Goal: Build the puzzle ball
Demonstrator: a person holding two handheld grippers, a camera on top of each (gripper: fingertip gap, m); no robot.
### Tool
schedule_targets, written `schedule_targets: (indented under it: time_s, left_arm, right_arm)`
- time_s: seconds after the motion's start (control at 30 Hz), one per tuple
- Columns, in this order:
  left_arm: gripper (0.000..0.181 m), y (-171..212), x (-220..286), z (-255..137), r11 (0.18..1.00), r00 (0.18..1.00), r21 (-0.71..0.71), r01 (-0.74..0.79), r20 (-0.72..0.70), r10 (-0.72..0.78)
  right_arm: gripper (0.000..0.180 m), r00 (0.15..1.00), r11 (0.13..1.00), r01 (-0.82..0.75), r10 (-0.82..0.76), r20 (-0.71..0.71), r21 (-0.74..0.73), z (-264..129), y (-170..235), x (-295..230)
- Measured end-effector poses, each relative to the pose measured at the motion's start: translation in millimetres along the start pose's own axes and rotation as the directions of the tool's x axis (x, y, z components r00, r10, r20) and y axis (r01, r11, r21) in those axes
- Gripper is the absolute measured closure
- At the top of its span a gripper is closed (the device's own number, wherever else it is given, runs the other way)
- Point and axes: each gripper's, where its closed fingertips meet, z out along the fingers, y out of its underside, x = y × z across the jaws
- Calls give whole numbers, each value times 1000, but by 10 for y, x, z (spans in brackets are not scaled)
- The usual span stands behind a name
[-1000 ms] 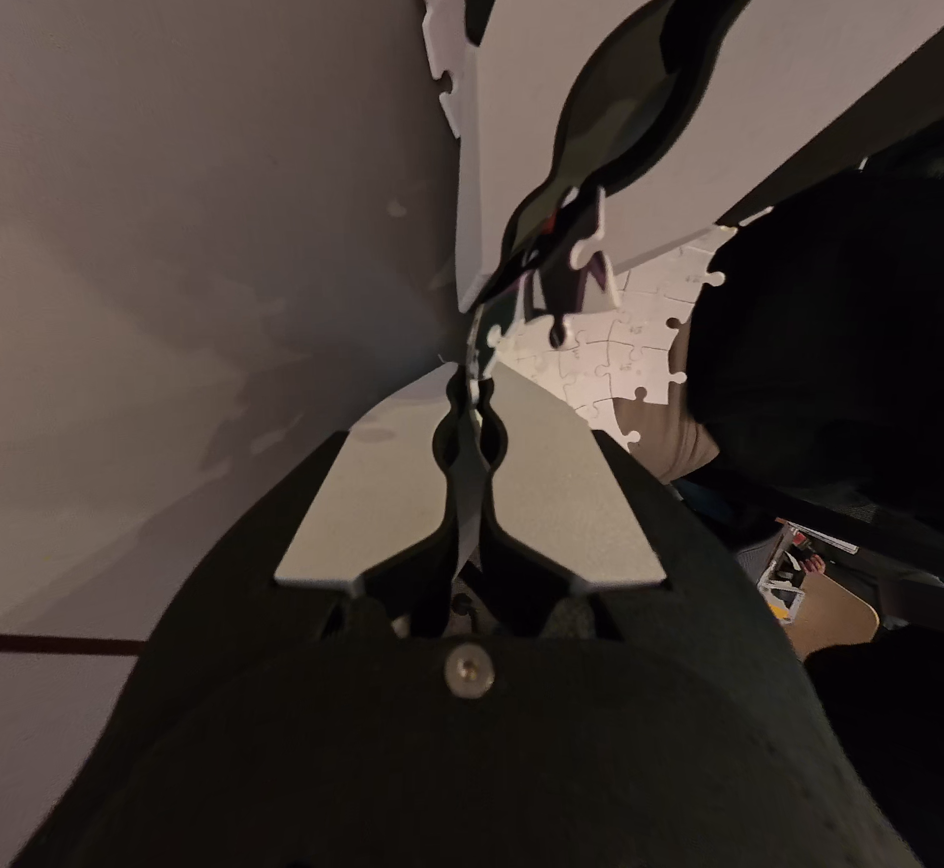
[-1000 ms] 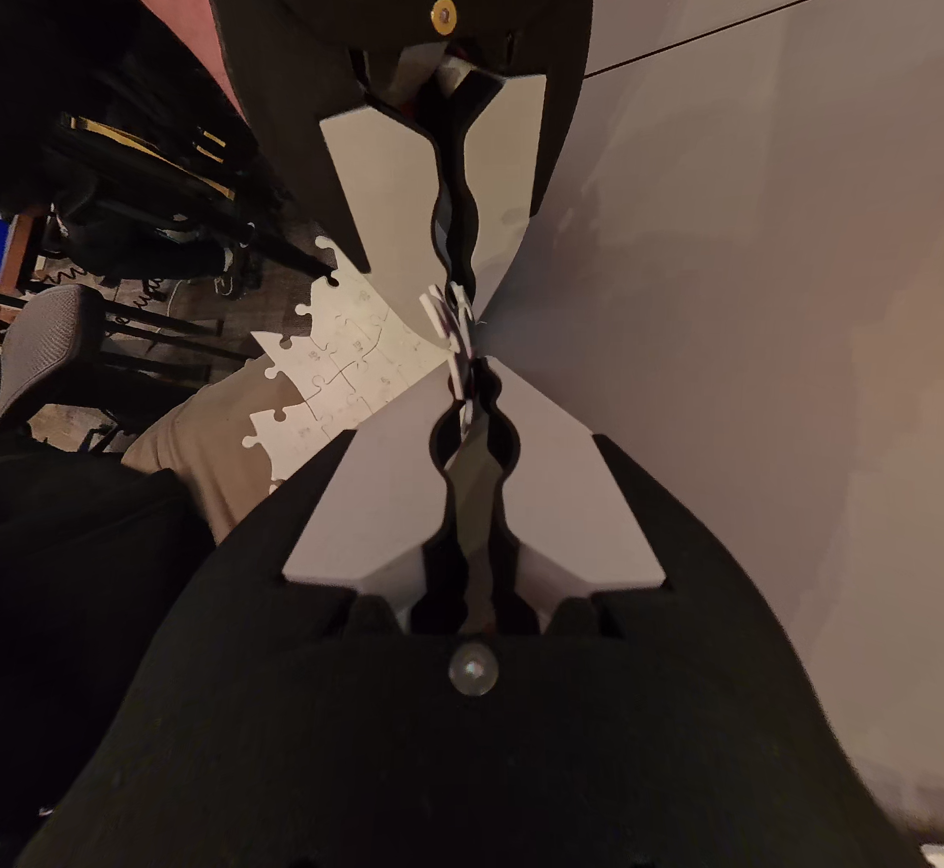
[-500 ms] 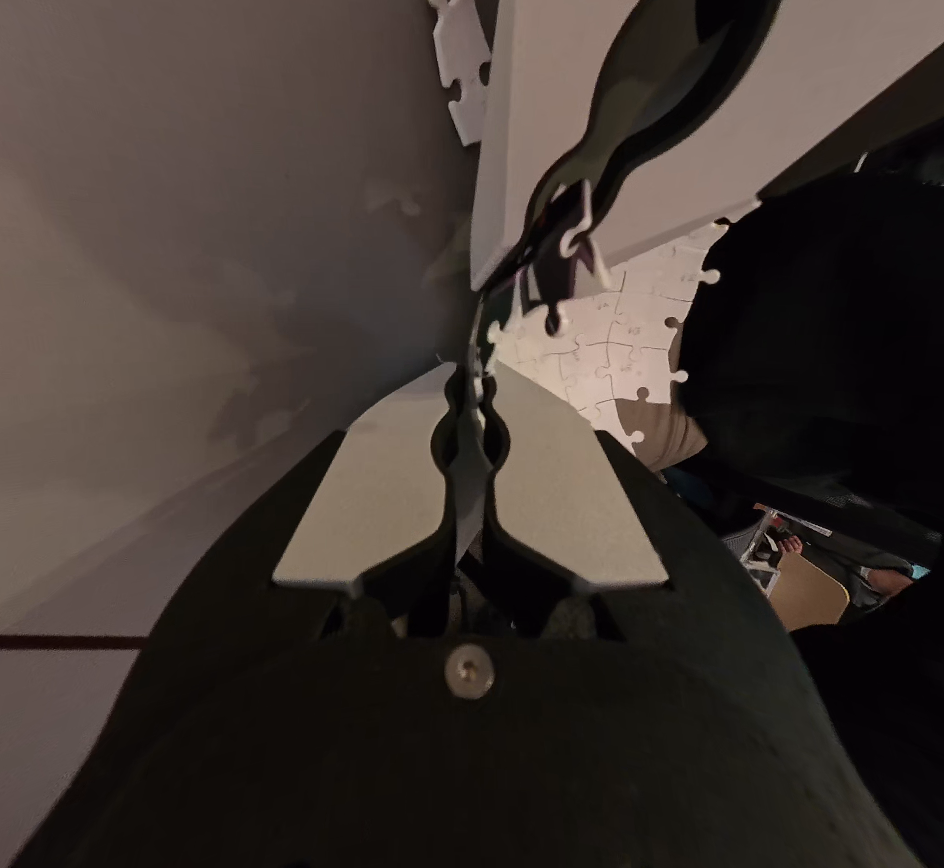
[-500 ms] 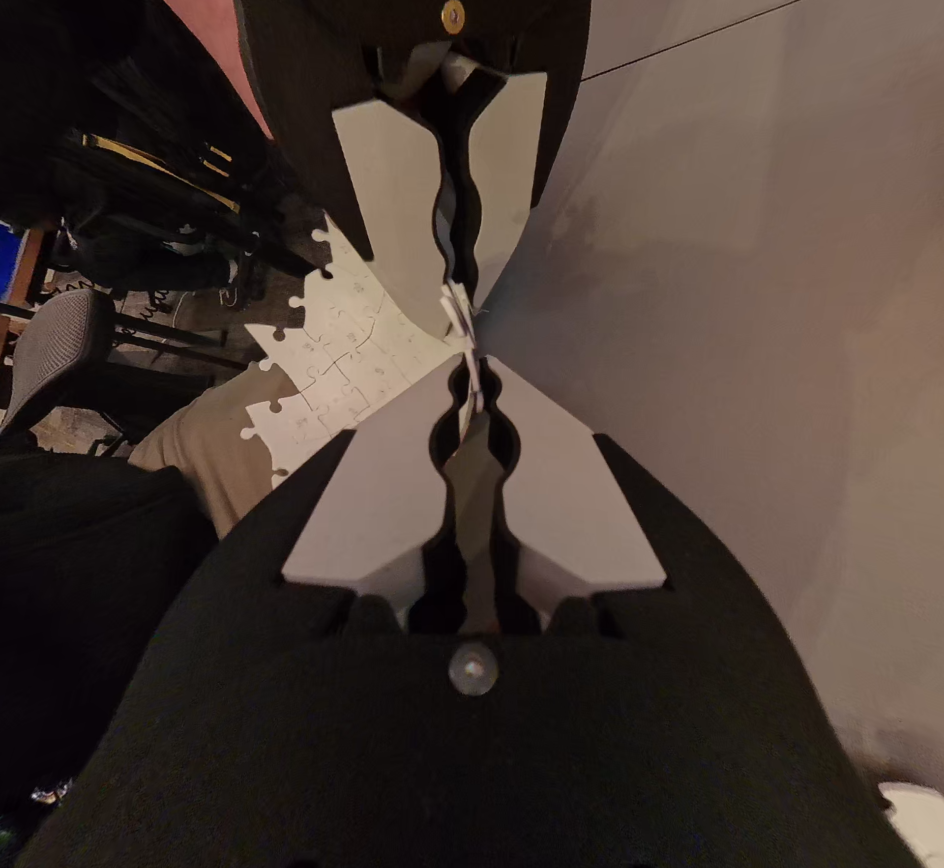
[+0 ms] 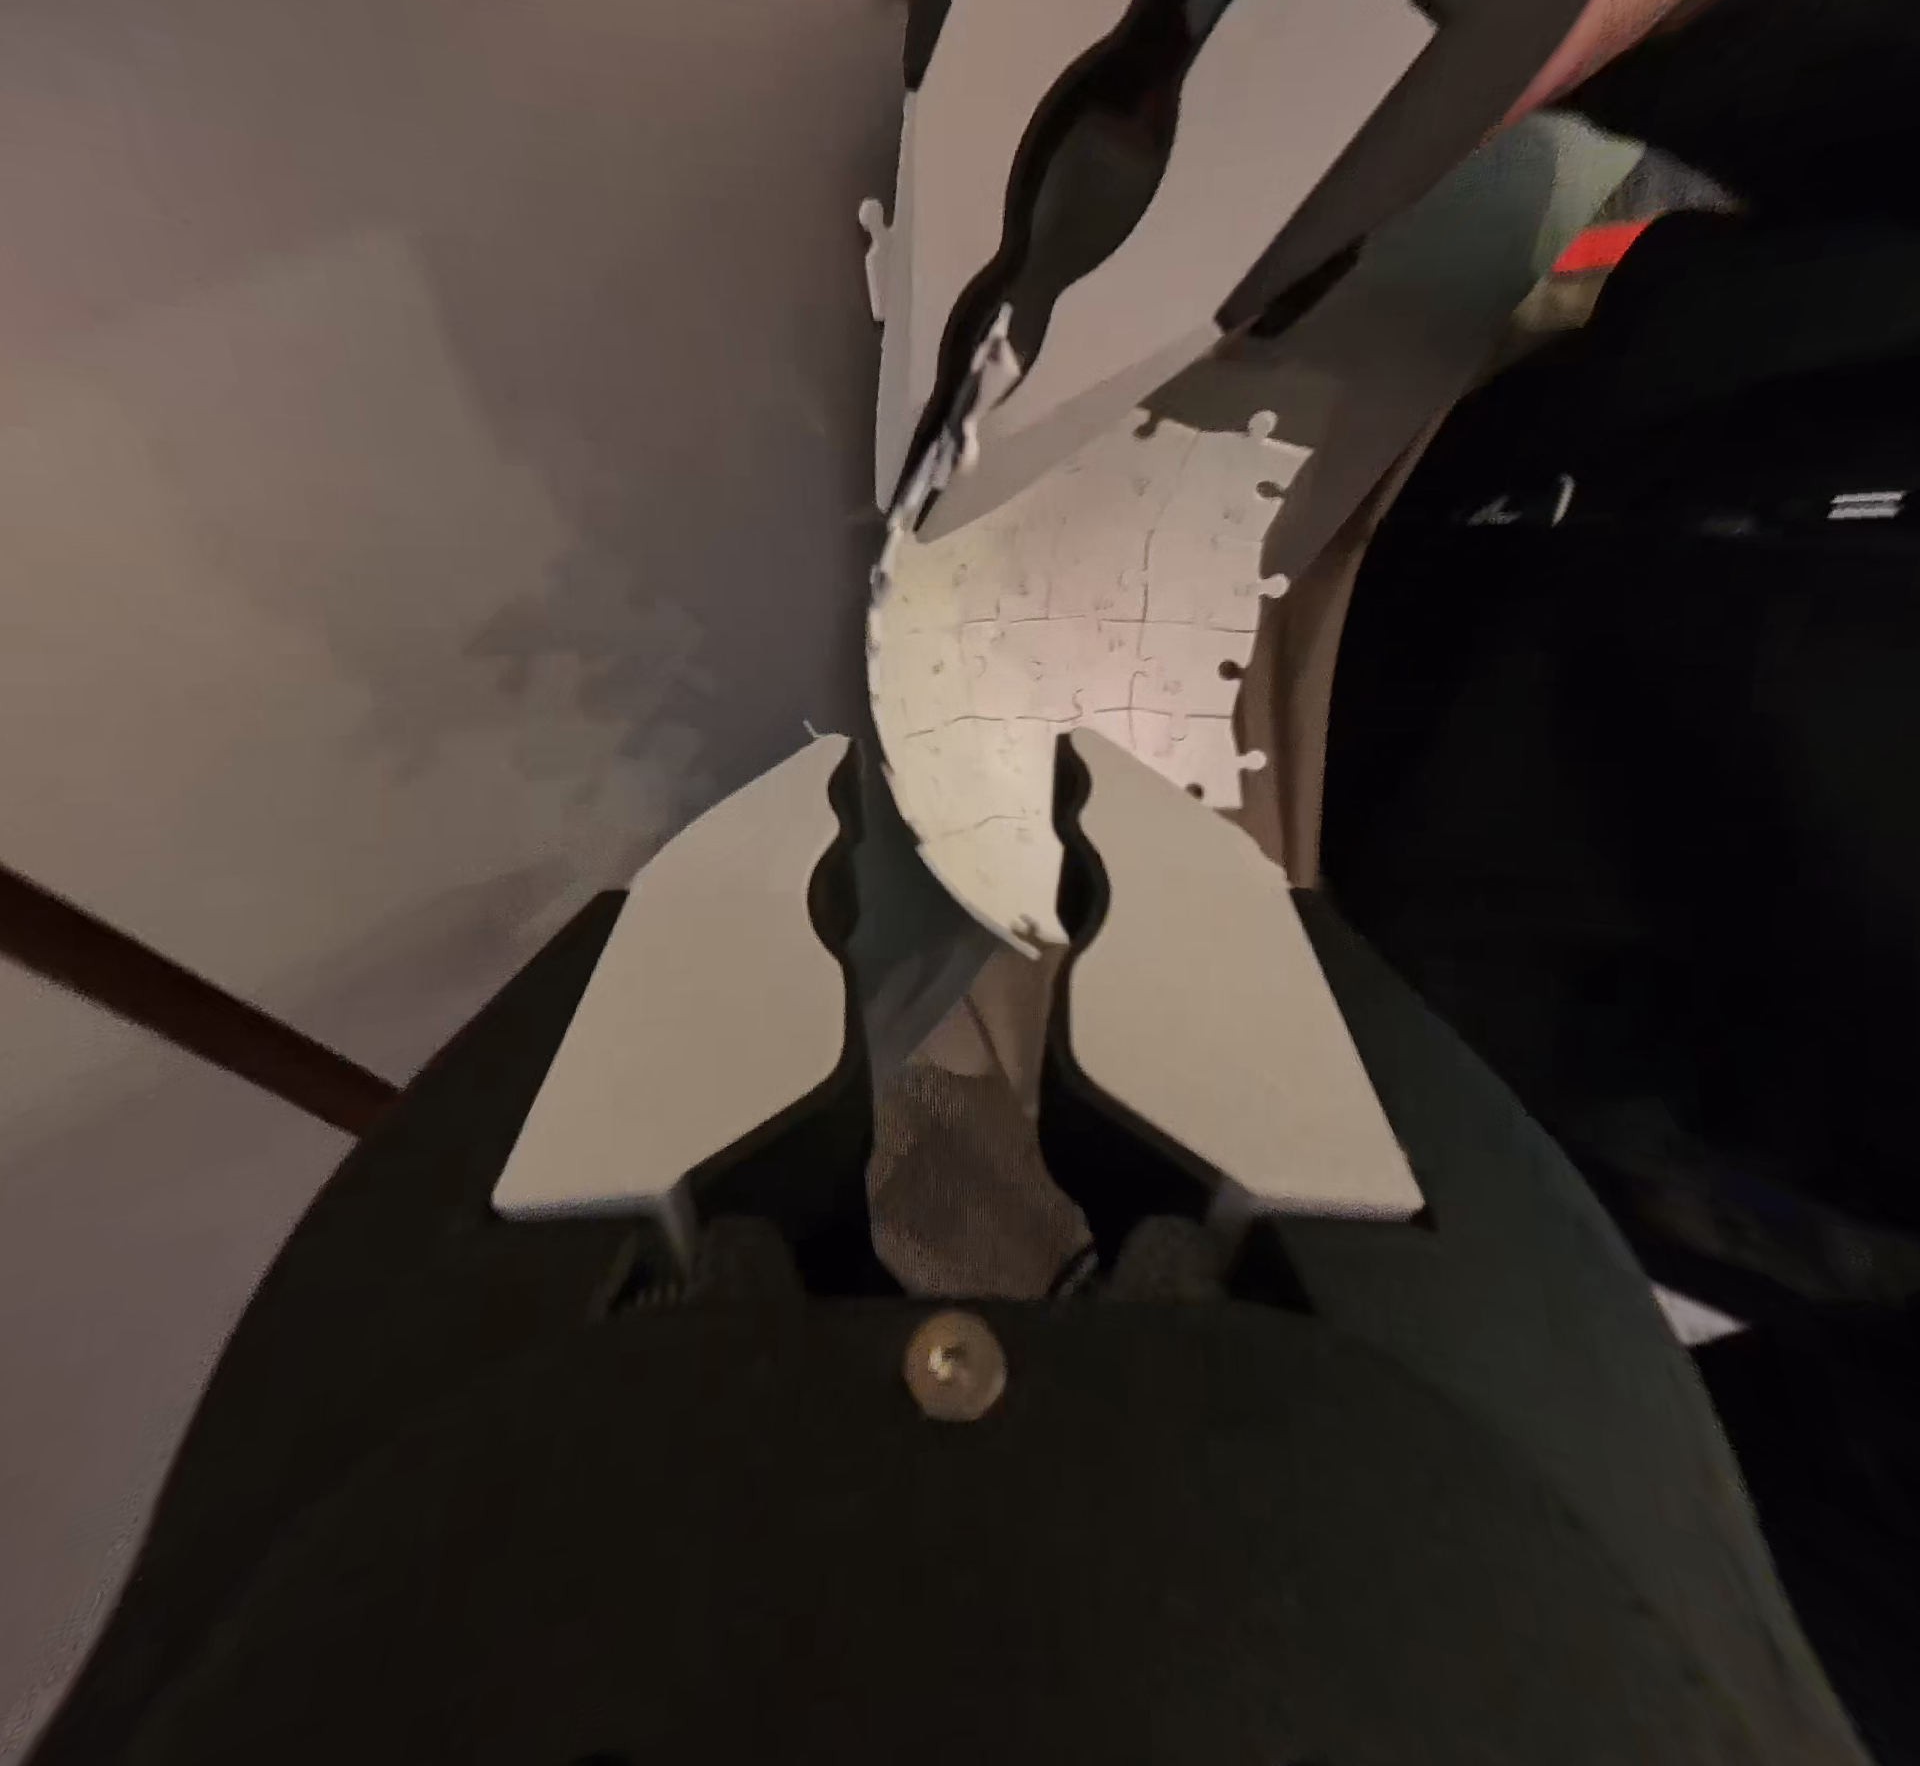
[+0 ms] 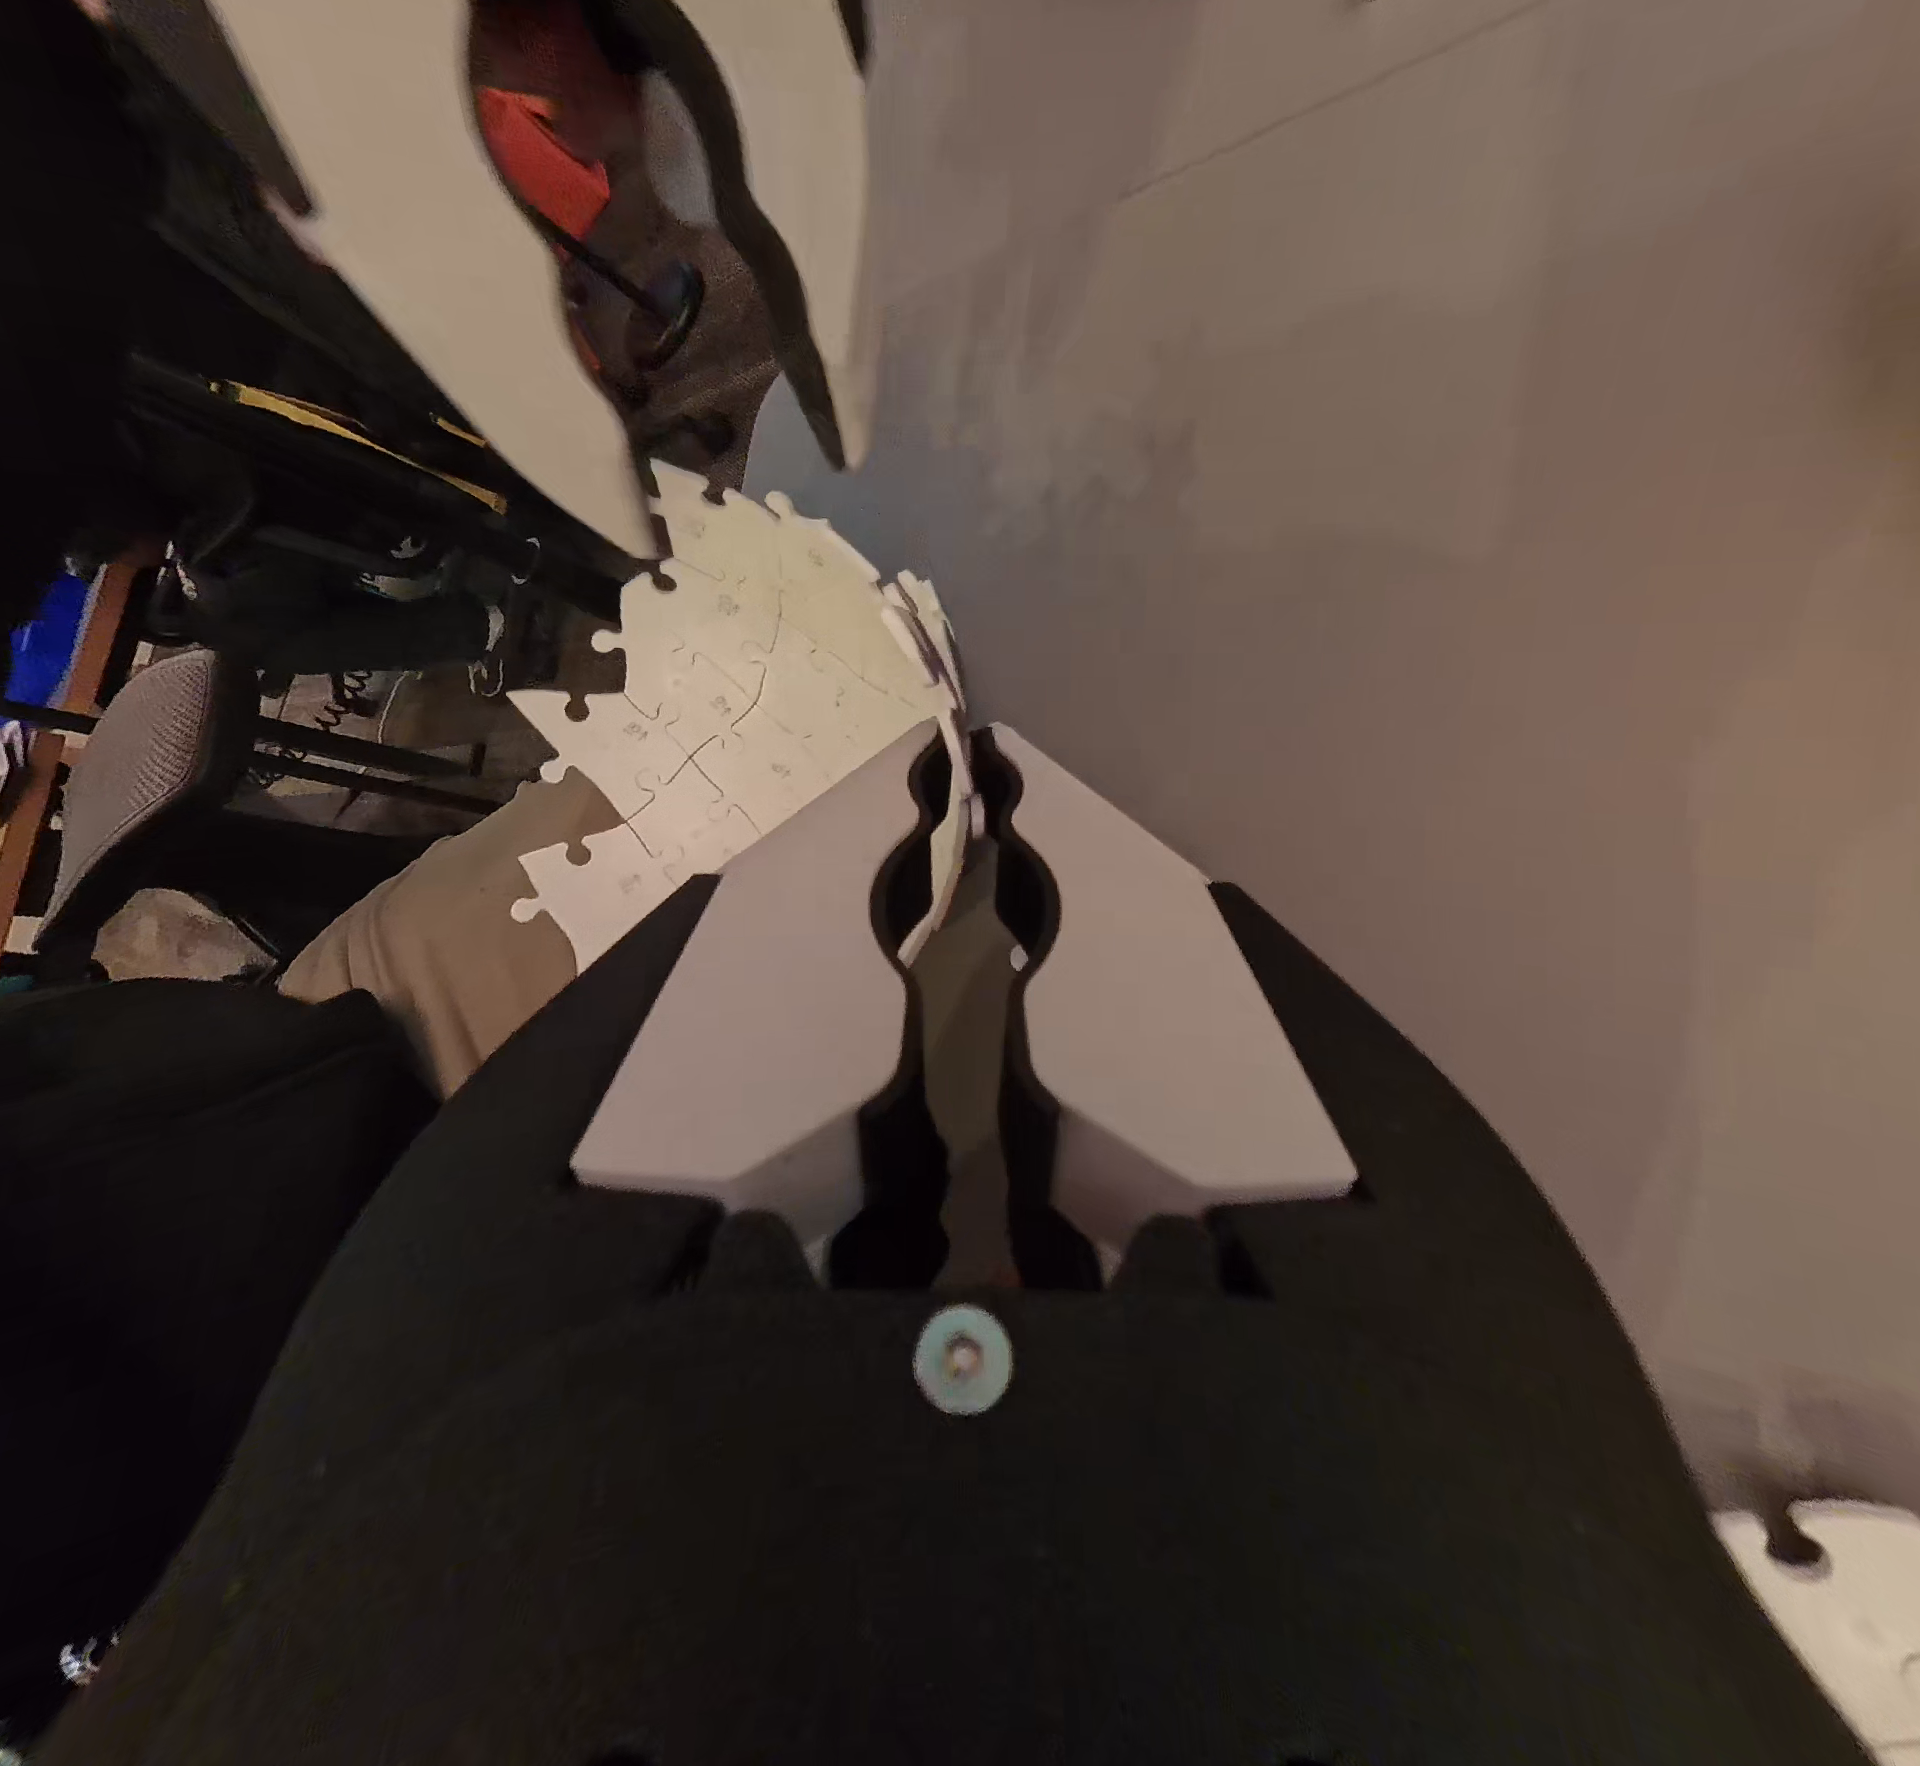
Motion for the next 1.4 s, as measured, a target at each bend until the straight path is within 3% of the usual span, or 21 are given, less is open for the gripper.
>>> schedule_targets:
  time_s: [0.2, 0.4, 0.47, 0.7, 1.2, 1.4]
  left_arm:
    - [121, 228, 119, -101, 970, 983, 225, 90, 138, -123]
    - [119, 289, 125, 180, 880, 945, 414, 234, 114, -305]
    - [126, 262, 70, 218, 855, 930, 452, 255, 126, -344]
    - [163, 224, 33, 342, 855, 915, 432, 286, 142, -377]
    - [177, 212, -154, 113, 920, 848, 319, 226, 401, -347]
    - [177, 194, -254, -80, 941, 816, 263, 214, 482, -320]
  right_arm:
    - [177, 1000, 999, -12, 13, -24, 45, -40, -1, 20]
    - [177, 997, 993, -20, 27, -65, 113, -72, 8, 27]
    - [177, 997, 991, -20, 31, -77, 133, -83, 9, 23]
    - [173, 995, 987, -14, 29, -92, 161, -84, 45, -22]
    - [136, 996, 985, 66, -55, -73, 162, -405, 102, -220]
    - [141, 987, 990, 114, -104, -120, 86, -649, 317, -121]
